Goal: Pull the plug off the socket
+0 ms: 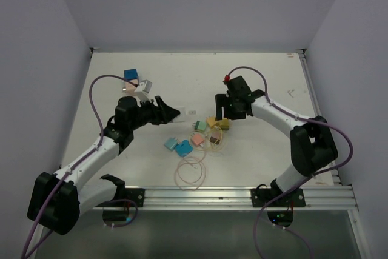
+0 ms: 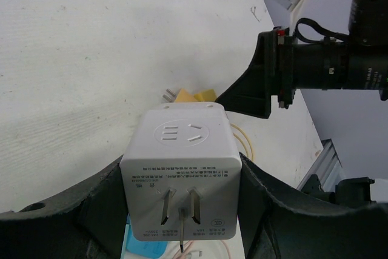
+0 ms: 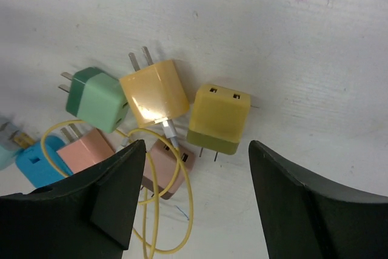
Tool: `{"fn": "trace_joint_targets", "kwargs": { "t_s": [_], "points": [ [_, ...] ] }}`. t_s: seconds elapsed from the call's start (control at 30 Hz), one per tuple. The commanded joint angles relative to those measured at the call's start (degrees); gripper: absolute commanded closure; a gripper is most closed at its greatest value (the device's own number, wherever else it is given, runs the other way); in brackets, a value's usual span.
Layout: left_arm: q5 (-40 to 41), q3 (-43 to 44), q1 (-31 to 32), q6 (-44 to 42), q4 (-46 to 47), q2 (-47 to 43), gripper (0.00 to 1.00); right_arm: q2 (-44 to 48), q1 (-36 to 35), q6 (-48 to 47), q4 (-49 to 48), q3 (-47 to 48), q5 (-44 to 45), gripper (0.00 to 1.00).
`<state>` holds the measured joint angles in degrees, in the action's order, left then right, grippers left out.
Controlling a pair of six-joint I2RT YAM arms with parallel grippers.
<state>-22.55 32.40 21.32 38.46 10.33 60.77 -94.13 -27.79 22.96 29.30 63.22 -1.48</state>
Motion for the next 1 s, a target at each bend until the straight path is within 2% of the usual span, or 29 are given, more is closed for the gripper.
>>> {"fn": "trace_joint_targets", "kwargs": {
  "t_s": [0.0, 0.17, 0.27, 0.4, 0.6, 0.63, 0.7, 0.97],
  "points": [
    [-1.45, 1.96, -0.58, 1.71, 6.46, -0.13, 1.00, 5.34, -0.07, -0.55, 0.15, 2.61, -1.60, 0.27],
    [-1.19, 2.66, -0.58, 2.85, 6.90, 0.13, 1.00, 10.18, -0.07, -0.28, -4.06, 1.38, -6.85, 0.27],
    [-1.54, 4.76, -0.58, 2.24, 4.88, 0.92, 1.00, 12.74, -0.25, -4.66, -7.32, 0.85, -10.11, 0.27],
    [-2.68, 8.72, -0.67, 0.40, 0.93, 2.15, 1.00, 14.15, -2.70, -11.94, -7.07, 1.29, -10.04, 0.27],
    [-5.31, 18.38, -1.02, -4.26, -10.23, 5.05, 1.00, 14.85, -11.22, -22.50, -9.24, 1.29, -6.00, 0.28],
    [-5.49, 19.88, -1.11, -4.96, -15.55, 5.75, 1.00, 15.28, -12.45, -24.26, -10.13, 0.94, -5.82, 0.28],
    [-5.75, 24.19, -1.37, -7.25, -21.80, 6.98, 1.00, 17.04, -12.90, -26.56, -13.38, -0.37, -5.73, 0.28],
    [-10.41, 33.07, -2.25, -11.73, -32.73, 9.19, 1.00, 22.05, -13.17, -39.03, -22.95, -4.15, -8.18, 0.35]
  ]
}}
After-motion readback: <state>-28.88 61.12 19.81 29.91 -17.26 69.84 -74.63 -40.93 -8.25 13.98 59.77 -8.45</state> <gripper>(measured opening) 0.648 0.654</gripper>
